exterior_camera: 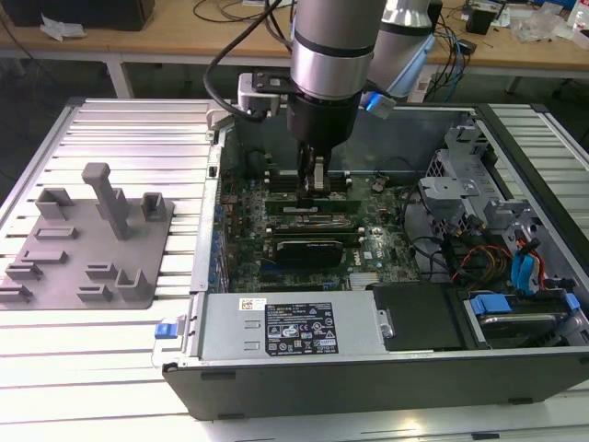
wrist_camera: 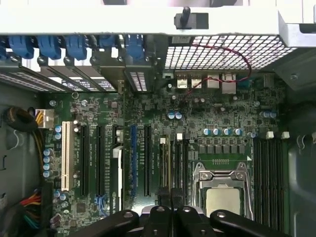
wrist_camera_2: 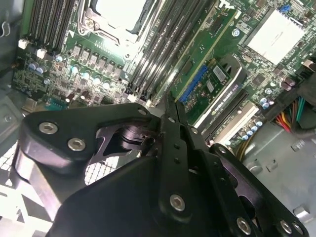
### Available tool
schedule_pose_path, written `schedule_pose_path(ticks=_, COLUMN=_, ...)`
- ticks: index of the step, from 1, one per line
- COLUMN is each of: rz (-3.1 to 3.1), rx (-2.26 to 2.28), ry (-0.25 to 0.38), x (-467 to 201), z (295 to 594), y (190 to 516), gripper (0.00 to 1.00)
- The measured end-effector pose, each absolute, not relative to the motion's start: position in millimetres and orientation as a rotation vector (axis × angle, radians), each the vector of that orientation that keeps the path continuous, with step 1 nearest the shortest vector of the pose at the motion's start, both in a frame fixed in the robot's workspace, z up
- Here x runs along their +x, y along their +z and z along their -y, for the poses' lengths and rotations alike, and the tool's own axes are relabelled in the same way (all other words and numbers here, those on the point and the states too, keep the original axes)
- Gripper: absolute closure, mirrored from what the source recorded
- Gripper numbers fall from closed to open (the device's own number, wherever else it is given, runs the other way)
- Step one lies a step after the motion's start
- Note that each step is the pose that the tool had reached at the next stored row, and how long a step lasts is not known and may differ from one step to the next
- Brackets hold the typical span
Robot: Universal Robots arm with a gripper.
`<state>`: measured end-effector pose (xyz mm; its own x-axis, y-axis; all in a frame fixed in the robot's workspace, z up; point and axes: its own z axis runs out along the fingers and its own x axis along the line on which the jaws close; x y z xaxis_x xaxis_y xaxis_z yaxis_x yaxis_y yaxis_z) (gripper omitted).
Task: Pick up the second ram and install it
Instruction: 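Pick up the second ram and move it above second insertion slot, then insert the second ram into the second slot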
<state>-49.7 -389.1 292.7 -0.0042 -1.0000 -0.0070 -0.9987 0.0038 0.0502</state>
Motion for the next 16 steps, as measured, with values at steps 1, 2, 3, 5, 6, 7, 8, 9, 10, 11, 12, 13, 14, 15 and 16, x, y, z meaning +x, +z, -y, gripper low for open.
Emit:
schedule_pose_path(ticks=1, rz=2.204, rx=2.195, ry=-0.063, x=-49.4, z=388.2, y=291.6, gripper=0.91)
schedule_pose_path(ticks=2, rz=2.204, rx=2.195, ry=-0.063, x=-49.0, z=387.3, y=290.3, gripper=0.91)
schedule_pose_path(ticks=3, rz=2.204, rx=2.195, ry=-0.063, x=-48.7, z=386.7, y=289.3, gripper=0.91)
schedule_pose_path(ticks=5, rz=2.204, rx=2.195, ry=-0.063, x=-48.1, z=385.8, y=287.0, gripper=0.91)
schedule_pose_path(ticks=6, rz=2.204, rx=2.195, ry=-0.063, x=-48.0, z=385.8, y=287.0, gripper=0.91)
schedule_pose_path(ticks=7, rz=2.204, rx=2.195, ry=-0.063, x=-48.0, z=385.8, y=286.9, gripper=0.91)
schedule_pose_path(ticks=8, rz=2.204, rx=2.195, ry=-0.063, x=-48.0, z=385.8, y=286.5, gripper=0.91)
schedule_pose_path(ticks=9, rz=2.204, rx=2.195, ry=-0.063, x=-48.0, z=385.8, y=286.3, gripper=0.91)
schedule_pose_path(ticks=10, rz=2.204, rx=2.195, ry=-0.063, x=-48.0, z=385.8, y=286.1, gripper=0.91)
schedule_pose_path(ticks=11, rz=2.204, rx=2.195, ry=-0.063, x=-48.0, z=385.8, y=286.1, gripper=0.91)
schedule_pose_path(ticks=12, rz=2.204, rx=2.195, ry=-0.063, x=-48.0, z=385.8, y=286.0, gripper=0.91)
schedule_pose_path(ticks=13, rz=2.204, rx=2.195, ry=-0.063, x=-48.0, z=385.8, y=286.0, gripper=0.91)
schedule_pose_path(ticks=14, rz=2.204, rx=2.195, ry=-0.063, x=-48.0, z=385.8, y=285.9, gripper=0.91)
schedule_pose_path(ticks=15, rz=2.204, rx=2.195, ry=-0.063, x=-48.0, z=385.8, y=285.9, gripper=0.91)
schedule_pose_path(ticks=16, rz=2.204, rx=2.195, ry=-0.063, x=-48.0, z=385.8, y=285.8, gripper=0.91)
